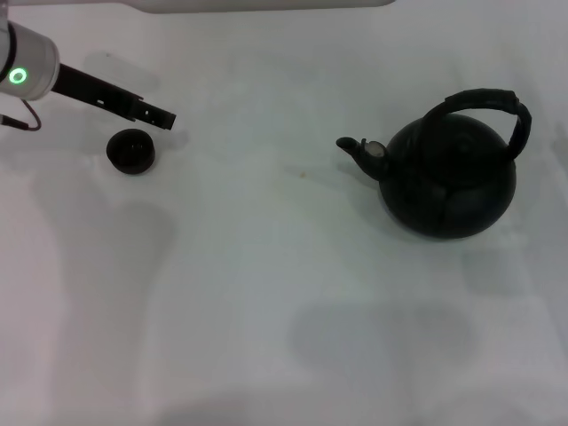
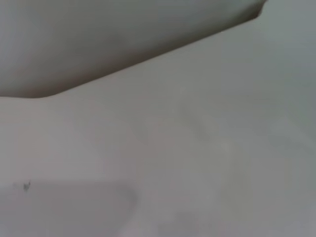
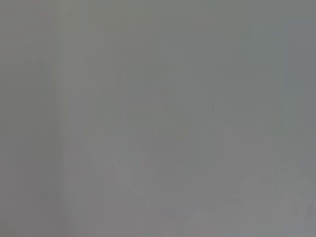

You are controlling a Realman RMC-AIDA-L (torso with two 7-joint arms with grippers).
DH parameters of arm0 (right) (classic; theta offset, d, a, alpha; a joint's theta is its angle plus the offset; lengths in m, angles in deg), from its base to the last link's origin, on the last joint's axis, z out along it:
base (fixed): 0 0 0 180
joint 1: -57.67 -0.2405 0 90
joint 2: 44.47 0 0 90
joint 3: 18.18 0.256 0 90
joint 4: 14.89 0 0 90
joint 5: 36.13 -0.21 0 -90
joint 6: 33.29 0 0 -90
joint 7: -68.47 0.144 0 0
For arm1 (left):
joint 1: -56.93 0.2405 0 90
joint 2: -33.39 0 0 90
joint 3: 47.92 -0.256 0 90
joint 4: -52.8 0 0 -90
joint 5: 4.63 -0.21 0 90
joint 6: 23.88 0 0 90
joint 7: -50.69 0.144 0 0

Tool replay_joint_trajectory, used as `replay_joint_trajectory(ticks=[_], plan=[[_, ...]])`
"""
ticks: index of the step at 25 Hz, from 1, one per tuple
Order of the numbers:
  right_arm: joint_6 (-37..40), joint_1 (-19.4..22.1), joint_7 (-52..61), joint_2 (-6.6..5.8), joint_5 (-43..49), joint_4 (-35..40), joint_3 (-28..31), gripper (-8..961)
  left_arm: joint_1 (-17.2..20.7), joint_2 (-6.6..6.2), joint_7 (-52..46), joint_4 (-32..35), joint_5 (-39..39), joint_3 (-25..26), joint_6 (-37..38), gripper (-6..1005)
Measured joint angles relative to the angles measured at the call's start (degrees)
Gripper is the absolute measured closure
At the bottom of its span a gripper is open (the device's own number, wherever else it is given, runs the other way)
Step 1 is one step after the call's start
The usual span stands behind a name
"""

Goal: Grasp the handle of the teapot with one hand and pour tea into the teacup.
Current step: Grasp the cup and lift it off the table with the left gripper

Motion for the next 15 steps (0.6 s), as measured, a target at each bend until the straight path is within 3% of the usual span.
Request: replay_joint_trajectory(ticks=[15], plan=[[-0.32,0.0,0.0,0.0,0.0,-0.03,0.06,77,-0.47,0.14,-2.05,0.22,-4.12,0.0,-0.01,137]])
